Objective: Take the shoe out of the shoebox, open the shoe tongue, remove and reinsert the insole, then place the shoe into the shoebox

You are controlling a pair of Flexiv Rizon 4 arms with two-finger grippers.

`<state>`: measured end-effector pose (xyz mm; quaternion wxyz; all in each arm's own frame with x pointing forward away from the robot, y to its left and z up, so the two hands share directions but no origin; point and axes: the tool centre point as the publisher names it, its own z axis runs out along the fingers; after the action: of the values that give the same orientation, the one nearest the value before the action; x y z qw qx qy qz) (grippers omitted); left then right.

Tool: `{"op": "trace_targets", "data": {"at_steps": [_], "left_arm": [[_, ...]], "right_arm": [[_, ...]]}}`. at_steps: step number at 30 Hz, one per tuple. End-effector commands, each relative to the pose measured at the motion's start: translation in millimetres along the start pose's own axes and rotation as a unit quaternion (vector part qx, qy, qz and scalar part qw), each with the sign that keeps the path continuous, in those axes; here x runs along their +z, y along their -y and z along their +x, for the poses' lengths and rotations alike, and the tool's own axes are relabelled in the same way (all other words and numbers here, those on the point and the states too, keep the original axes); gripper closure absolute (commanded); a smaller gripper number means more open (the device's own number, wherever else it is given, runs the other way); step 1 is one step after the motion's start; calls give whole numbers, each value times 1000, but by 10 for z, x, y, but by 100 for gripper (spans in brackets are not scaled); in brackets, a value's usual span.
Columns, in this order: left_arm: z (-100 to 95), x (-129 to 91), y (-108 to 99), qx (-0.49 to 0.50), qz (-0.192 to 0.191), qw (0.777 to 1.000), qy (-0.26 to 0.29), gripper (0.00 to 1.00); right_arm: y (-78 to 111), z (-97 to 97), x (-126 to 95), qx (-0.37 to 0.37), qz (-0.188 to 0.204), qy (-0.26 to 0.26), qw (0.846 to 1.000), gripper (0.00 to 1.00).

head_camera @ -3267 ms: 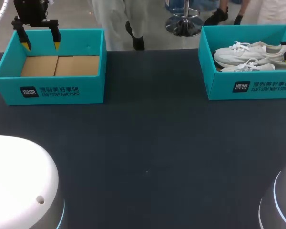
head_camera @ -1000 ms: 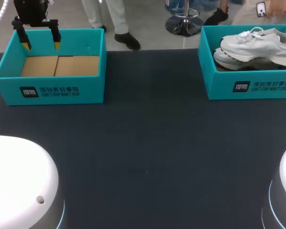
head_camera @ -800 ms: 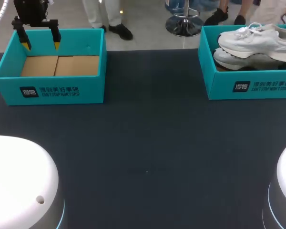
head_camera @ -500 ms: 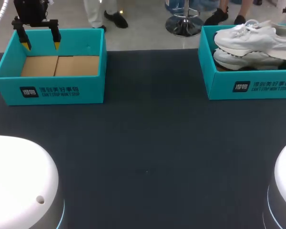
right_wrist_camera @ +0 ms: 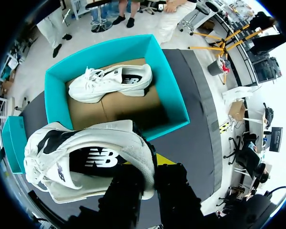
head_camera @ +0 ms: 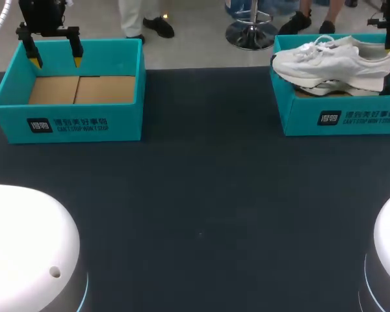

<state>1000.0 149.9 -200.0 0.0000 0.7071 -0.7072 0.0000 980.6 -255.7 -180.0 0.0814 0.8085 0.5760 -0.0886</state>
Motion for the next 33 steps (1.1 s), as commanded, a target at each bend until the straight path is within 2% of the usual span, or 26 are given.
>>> {"op": "trace_targets", "data": {"at_steps": [1,24,26,33], "left_arm": [[0,0,0,0,0,1000,0,0],[0,0,0,0,0,1000,0,0],[0,0,0,0,0,1000,0,0],[0,0,0,0,0,1000,0,0]], "right_arm": [[218,35,-84,-1,-20,1,1000,100],[1131,475,-307,-14,-8,4,1000,100],[1188,487,-331,-3,-7,1,1000,100],[1188,487,-331,-3,-7,1,1000,100]]}}
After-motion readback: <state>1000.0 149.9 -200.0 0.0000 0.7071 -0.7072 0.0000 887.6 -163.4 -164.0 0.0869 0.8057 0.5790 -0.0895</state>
